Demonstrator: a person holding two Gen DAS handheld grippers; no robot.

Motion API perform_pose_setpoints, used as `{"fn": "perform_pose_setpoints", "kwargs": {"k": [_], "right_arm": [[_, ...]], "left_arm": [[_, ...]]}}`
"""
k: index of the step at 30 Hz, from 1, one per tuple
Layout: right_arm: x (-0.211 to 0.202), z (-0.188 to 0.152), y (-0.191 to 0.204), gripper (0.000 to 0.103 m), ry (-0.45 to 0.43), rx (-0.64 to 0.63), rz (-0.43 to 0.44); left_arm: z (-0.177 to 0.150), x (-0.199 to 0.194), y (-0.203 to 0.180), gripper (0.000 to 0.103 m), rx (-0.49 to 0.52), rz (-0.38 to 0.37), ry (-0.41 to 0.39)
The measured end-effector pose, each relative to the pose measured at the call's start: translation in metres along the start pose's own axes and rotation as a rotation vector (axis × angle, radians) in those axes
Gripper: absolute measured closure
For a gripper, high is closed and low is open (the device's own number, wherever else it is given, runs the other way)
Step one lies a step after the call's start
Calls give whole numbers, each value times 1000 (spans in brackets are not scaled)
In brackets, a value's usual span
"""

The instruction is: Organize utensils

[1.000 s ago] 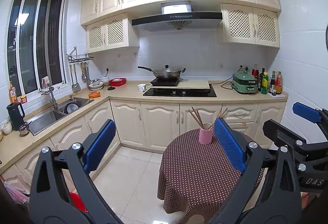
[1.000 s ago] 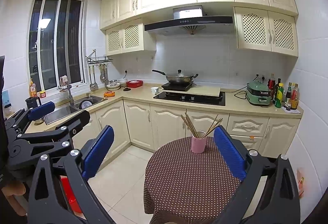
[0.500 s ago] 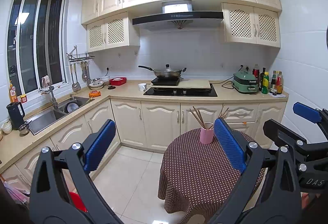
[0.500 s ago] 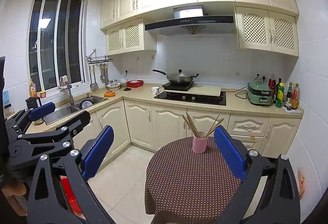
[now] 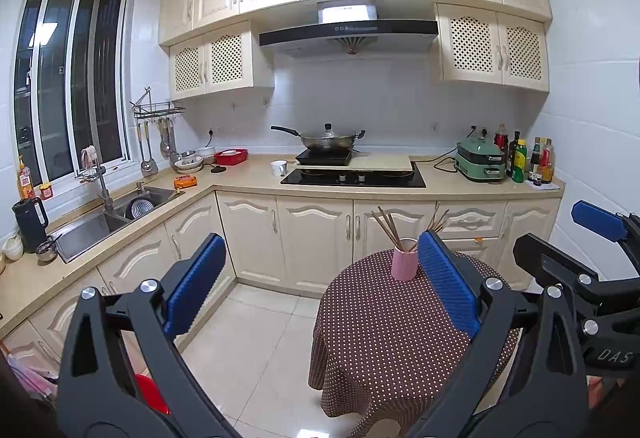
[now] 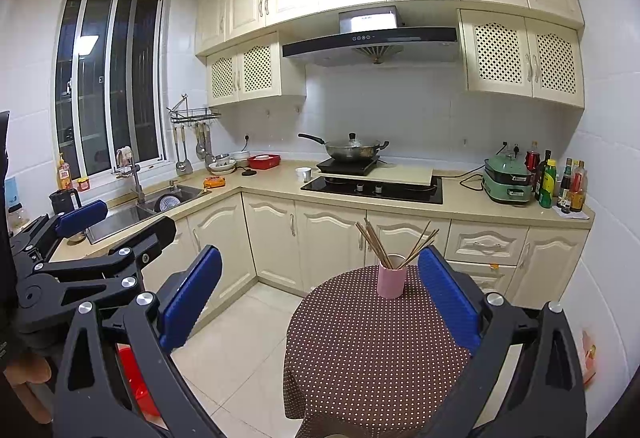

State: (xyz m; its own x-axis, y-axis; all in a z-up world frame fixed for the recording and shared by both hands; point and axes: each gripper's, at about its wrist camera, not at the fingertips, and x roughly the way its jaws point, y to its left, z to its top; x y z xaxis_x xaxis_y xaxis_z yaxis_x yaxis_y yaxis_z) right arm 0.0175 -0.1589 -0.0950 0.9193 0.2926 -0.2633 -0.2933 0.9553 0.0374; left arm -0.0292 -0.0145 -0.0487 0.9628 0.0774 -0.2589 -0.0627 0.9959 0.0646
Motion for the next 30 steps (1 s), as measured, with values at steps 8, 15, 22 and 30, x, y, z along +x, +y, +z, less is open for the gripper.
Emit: {"fn": "perform_pose_setpoints", "kwargs": {"k": [8,15,22,30], "right_arm": [[6,1,-3,8,5,4,-2],[9,1,-2,8,3,6,-9],[12,0,-2,8,3,9,-16],[22,1,-3,8,12,12,-25]], "left_arm": [[1,5,-3,8,7,1,3],[1,10,-3,8,6,-3,4],[2,15,-4,8,10,-7,6],[3,24,-2,8,15,-7,12]]}}
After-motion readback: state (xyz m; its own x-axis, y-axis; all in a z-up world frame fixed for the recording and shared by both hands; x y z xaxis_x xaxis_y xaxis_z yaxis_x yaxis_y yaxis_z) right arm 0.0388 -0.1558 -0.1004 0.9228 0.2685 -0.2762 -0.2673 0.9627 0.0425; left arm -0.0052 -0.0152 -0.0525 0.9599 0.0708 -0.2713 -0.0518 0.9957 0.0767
